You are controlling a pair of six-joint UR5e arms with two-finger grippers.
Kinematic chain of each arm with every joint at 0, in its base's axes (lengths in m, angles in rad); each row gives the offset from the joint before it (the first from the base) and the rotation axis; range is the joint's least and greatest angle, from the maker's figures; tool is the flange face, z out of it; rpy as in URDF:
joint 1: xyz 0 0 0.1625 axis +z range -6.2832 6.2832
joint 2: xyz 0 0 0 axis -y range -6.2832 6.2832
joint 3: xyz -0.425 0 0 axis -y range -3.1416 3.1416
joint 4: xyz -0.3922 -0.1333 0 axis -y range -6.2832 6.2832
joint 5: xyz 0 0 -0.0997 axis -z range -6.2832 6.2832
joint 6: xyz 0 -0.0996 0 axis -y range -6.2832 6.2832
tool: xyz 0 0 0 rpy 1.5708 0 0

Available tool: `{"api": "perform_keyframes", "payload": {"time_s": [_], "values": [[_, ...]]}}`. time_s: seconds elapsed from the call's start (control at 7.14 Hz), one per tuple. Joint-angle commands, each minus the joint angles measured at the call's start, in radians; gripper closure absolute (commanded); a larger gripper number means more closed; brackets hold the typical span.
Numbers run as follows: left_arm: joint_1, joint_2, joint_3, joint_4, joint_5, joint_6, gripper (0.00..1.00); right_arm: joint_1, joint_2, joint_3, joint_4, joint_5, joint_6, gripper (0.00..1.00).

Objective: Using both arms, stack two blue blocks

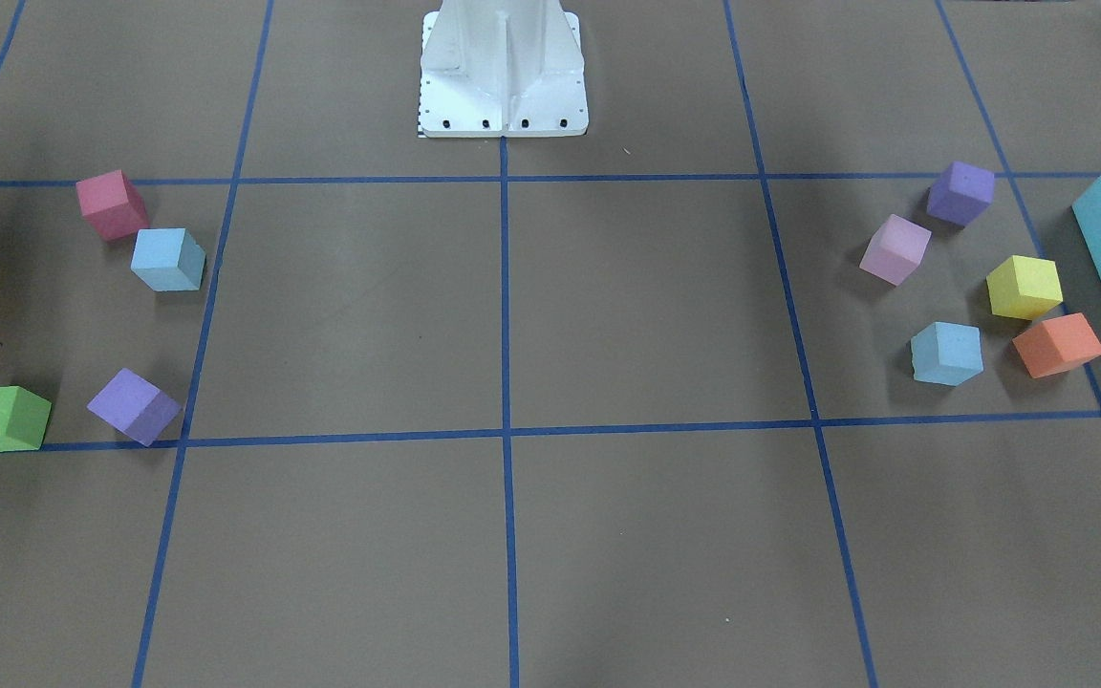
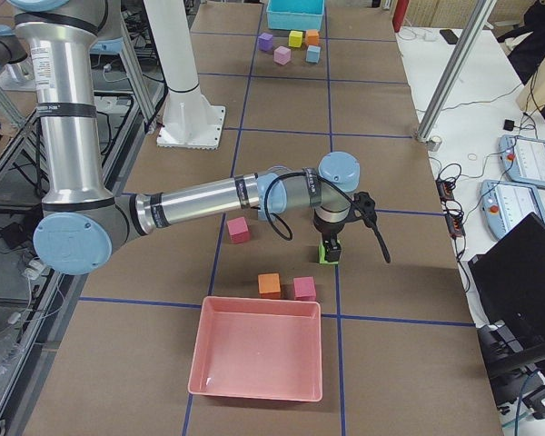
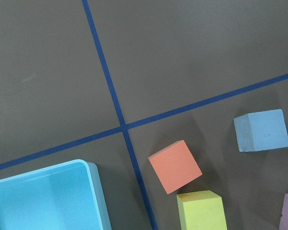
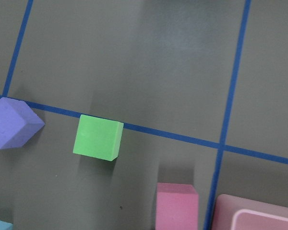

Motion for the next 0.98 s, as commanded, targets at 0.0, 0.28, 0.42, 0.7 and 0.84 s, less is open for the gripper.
{"api": "perform_keyframes", "payload": {"time_s": [0.0, 0.28, 0.42, 0.7, 0.84], "values": [[0.000, 0.004, -0.002, 0.000, 0.000, -0.001, 0.02, -0.165, -0.087, -0.001, 0.287, -0.076, 0.263, 0.00], [0.000, 0.004, 0.000, 0.000, 0.000, -0.001, 0.02, -0.262, -0.212, -0.008, 0.566, -0.109, 0.431, 0.00], [0.000, 0.004, -0.002, 0.000, 0.000, -0.001, 0.02, -0.277, -0.255, -0.001, 0.618, -0.108, 0.476, 0.00], [0.002, 0.005, -0.002, 0.000, 0.000, -0.001, 0.02, -0.377, -0.272, 0.000, 0.656, -0.153, 0.612, 0.00], [0.002, 0.005, 0.000, 0.000, 0.000, -0.001, 0.02, -0.491, -0.271, 0.009, 0.725, -0.240, 0.772, 0.00]]}}
